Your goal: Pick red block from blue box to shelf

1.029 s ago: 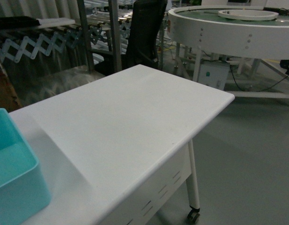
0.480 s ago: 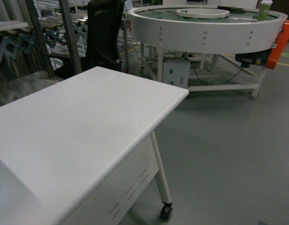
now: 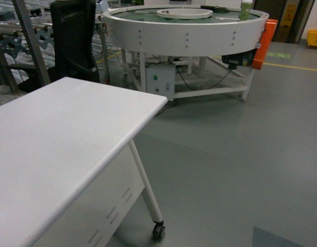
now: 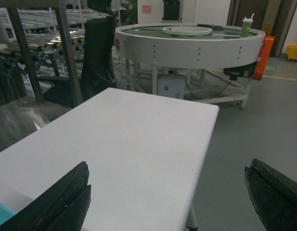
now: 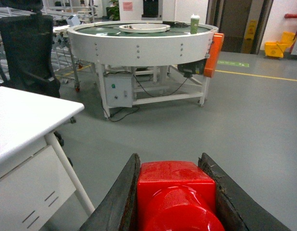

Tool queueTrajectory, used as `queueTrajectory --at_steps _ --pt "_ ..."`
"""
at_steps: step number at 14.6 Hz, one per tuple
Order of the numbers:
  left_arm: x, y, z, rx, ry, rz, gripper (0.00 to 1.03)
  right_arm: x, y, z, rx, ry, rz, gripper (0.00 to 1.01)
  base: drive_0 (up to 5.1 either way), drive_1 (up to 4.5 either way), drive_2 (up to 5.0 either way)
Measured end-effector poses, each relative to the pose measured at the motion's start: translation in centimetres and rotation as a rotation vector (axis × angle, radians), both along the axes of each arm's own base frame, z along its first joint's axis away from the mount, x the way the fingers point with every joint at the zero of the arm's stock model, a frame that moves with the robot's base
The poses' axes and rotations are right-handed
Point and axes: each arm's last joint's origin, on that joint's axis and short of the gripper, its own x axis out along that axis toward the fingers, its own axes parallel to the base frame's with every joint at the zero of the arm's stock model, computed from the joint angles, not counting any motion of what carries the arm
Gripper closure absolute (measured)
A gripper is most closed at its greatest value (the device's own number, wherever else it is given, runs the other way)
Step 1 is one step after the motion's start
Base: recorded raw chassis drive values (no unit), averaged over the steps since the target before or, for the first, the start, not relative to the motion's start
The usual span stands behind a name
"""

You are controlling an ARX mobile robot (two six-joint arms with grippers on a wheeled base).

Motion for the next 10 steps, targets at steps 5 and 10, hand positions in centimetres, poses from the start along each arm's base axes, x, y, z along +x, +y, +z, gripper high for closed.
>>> queueTrajectory --at_steps 5,10 --pt "0.00 0.00 0.00 0.000 0.000 0.000 0.05 0.00 0.00 0.00 0.000 0.000 0.000 0.73 -1.6 -1.61 -1.6" --pt "0.00 0.00 0.00 0.000 0.000 0.000 0.05 0.00 0.00 0.00 0.000 0.000 0.000 0.73 -1.6 -1.61 -1.6"
